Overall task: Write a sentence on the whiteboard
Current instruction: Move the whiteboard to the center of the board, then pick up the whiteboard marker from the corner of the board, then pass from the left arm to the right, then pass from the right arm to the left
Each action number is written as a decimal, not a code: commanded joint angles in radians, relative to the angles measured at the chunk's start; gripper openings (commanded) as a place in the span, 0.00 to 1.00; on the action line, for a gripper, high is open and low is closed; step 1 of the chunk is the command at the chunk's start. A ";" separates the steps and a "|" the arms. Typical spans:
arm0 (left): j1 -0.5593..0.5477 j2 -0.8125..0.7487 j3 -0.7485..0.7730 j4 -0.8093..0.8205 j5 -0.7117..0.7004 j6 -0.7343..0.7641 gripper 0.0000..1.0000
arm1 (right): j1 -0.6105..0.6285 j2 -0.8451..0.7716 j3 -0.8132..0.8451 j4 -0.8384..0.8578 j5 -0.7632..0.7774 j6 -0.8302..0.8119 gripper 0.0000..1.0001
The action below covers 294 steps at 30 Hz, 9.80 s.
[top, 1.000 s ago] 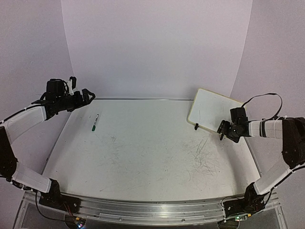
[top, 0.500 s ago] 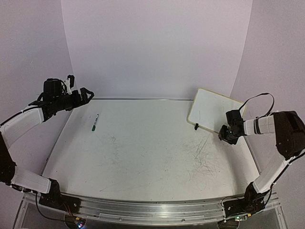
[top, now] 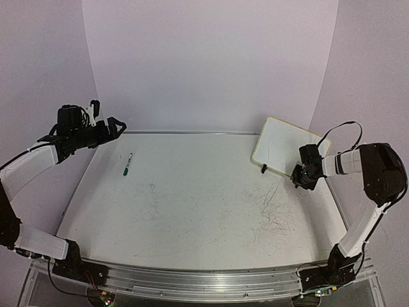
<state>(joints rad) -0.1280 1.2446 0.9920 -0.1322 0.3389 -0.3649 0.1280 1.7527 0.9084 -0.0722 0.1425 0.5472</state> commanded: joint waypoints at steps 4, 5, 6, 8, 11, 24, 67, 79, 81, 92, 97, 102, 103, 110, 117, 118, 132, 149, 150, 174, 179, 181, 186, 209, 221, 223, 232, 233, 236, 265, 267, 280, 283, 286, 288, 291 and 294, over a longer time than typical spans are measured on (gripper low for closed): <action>-0.001 -0.031 -0.005 0.016 0.021 0.006 0.99 | -0.005 0.042 0.035 0.017 0.041 0.003 0.21; -0.001 -0.030 -0.004 0.016 0.022 0.006 0.99 | -0.005 0.043 0.035 0.017 0.043 0.002 0.21; -0.001 -0.029 -0.005 0.016 0.022 0.006 0.99 | -0.005 0.044 0.036 0.017 0.044 0.001 0.21; -0.001 -0.028 -0.005 0.016 0.022 0.006 0.99 | -0.005 0.048 0.039 0.017 0.043 -0.004 0.22; -0.001 -0.023 -0.005 0.016 0.024 0.005 0.99 | -0.005 0.054 0.040 0.017 0.045 -0.009 0.23; 0.000 -0.012 -0.006 0.017 0.026 0.006 0.99 | 0.002 0.038 0.020 0.022 -0.006 -0.074 0.01; -0.001 -0.025 -0.012 0.019 0.009 0.004 0.99 | 0.761 -0.042 -0.042 -0.088 0.092 -0.010 0.00; -0.003 -0.019 -0.015 0.020 0.011 0.004 0.99 | 0.765 -0.080 -0.055 -0.162 0.254 0.026 0.37; -0.002 -0.018 -0.015 0.019 0.009 0.004 0.99 | 0.765 -0.076 -0.051 -0.171 0.257 0.036 0.41; -0.002 -0.014 -0.016 0.022 0.014 0.004 0.99 | 0.762 -0.095 -0.061 -0.231 0.346 0.149 0.38; -0.004 -0.014 -0.015 0.021 0.014 0.004 0.99 | 0.748 -0.098 -0.064 -0.250 0.386 0.152 0.35; -0.005 -0.013 -0.017 0.021 0.014 0.006 0.99 | 0.722 -0.121 -0.092 -0.262 0.399 0.163 0.36; -0.005 -0.013 -0.016 0.021 0.015 0.006 0.99 | 0.721 -0.125 -0.094 -0.262 0.399 0.161 0.36; -0.007 -0.006 -0.017 0.022 0.018 0.006 0.99 | 0.708 -0.135 -0.103 -0.274 0.406 0.172 0.41; -0.007 0.009 -0.018 0.022 0.018 0.008 0.99 | 0.732 -0.205 -0.100 -0.234 0.343 0.088 0.50; -0.007 0.012 -0.017 0.022 0.017 0.009 0.99 | 0.736 -0.223 -0.102 -0.229 0.331 0.070 0.52; -0.007 0.161 -0.001 -0.007 -0.112 0.052 0.99 | 0.791 -0.539 -0.127 -0.123 0.338 -0.016 0.69; -0.007 0.702 0.378 -0.316 -0.284 0.065 0.66 | 0.790 -0.682 -0.193 0.052 0.360 -0.161 0.80; -0.007 0.721 0.396 -0.329 -0.296 0.072 0.65 | 0.789 -0.689 -0.205 0.057 0.359 -0.161 0.80; -0.096 0.861 0.454 -0.412 -0.504 0.169 0.34 | 0.790 -0.699 -0.186 0.058 0.323 -0.136 0.80; -0.103 0.867 0.462 -0.416 -0.495 0.175 0.23 | 0.789 -0.722 -0.188 0.053 0.313 -0.122 0.78; -0.106 0.860 0.457 -0.416 -0.493 0.177 0.19 | 0.790 -0.742 -0.194 0.054 0.315 -0.120 0.78; -0.108 0.843 0.446 -0.417 -0.488 0.182 0.11 | 0.790 -0.786 -0.200 0.053 0.322 -0.121 0.78; -0.157 0.452 0.305 -0.442 -0.331 0.125 0.00 | 0.791 -0.734 -0.138 0.057 0.274 -0.104 0.79; -0.343 0.041 0.228 -0.320 -0.103 0.136 0.00 | 0.789 -0.594 0.118 0.052 -0.009 -0.127 0.83; -0.403 0.007 0.224 -0.295 -0.086 0.139 0.00 | 0.787 -0.557 0.181 0.048 -0.062 -0.102 0.85; -0.635 -0.038 0.189 -0.237 -0.083 0.135 0.00 | 0.725 -0.338 0.467 0.041 -0.519 -0.010 0.88; -0.653 -0.039 0.181 -0.234 -0.083 0.136 0.00 | 0.722 -0.316 0.487 0.041 -0.546 0.003 0.88; -0.695 -0.045 0.155 -0.216 -0.081 0.142 0.00 | 0.698 -0.249 0.528 0.033 -0.644 0.054 0.88; -0.768 -0.053 0.087 -0.179 -0.024 0.201 0.00 | 0.685 -0.045 0.531 0.209 -0.971 0.114 0.32; -0.768 -0.051 0.087 -0.175 -0.021 0.200 0.00 | 0.684 -0.058 0.515 0.227 -0.969 0.113 0.22; -0.769 -0.036 0.044 -0.053 0.109 0.121 0.48 | 0.662 -0.232 0.312 0.326 -0.889 0.043 0.00; -0.770 -0.023 0.024 0.036 0.179 0.073 0.53 | 0.662 -0.279 0.267 0.353 -0.869 0.032 0.00; -0.769 -0.002 0.001 0.122 0.242 0.023 0.55 | 0.662 -0.311 0.229 0.393 -0.869 0.036 0.00; -0.769 0.011 -0.001 0.189 0.271 -0.005 0.56 | 0.661 -0.323 0.213 0.408 -0.871 0.038 0.00; -0.769 0.035 0.005 0.237 0.280 -0.029 0.54 | 0.662 -0.335 0.196 0.431 -0.874 0.048 0.00; -0.769 0.059 0.018 0.270 0.290 -0.044 0.51 | 0.662 -0.342 0.186 0.452 -0.881 0.060 0.00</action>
<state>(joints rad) -0.8978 1.2801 0.9962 0.0070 0.5777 -0.3644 0.7906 1.4469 1.1078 0.2911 -0.7429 0.6025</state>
